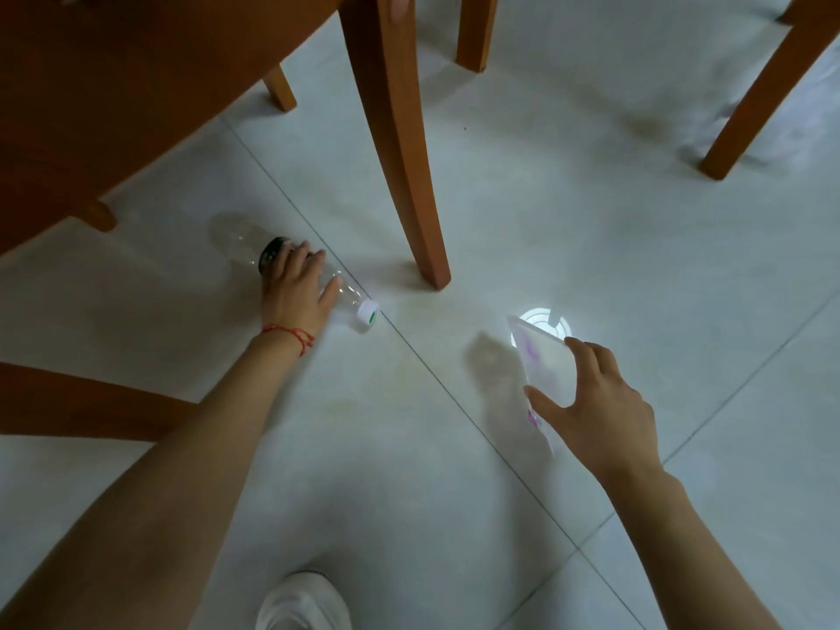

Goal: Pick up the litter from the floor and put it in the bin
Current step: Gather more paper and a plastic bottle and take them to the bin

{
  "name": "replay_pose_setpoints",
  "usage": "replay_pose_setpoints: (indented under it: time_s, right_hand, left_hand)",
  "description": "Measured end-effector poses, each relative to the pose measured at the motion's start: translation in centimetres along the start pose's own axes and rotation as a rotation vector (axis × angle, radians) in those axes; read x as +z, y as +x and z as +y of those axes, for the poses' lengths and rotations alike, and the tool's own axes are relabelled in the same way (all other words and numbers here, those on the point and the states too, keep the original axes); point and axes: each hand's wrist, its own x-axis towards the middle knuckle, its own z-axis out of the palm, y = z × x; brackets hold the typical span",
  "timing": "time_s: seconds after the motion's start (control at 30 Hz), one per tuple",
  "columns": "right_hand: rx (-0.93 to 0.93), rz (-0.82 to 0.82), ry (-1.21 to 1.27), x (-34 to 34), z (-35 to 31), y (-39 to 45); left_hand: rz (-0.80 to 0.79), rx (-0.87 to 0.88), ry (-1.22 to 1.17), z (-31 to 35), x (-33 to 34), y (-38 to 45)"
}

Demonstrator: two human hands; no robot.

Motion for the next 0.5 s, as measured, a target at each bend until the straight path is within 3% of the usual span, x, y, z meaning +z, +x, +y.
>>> replay_pose_setpoints:
  time_s: [0.5]
  right_hand:
    - [0.059, 0.01, 0.064, -0.4, 1.5, -0.2]
  left_hand:
    - [-0.167, 0.239, 0.09, 10.3, 3.6, -14.0]
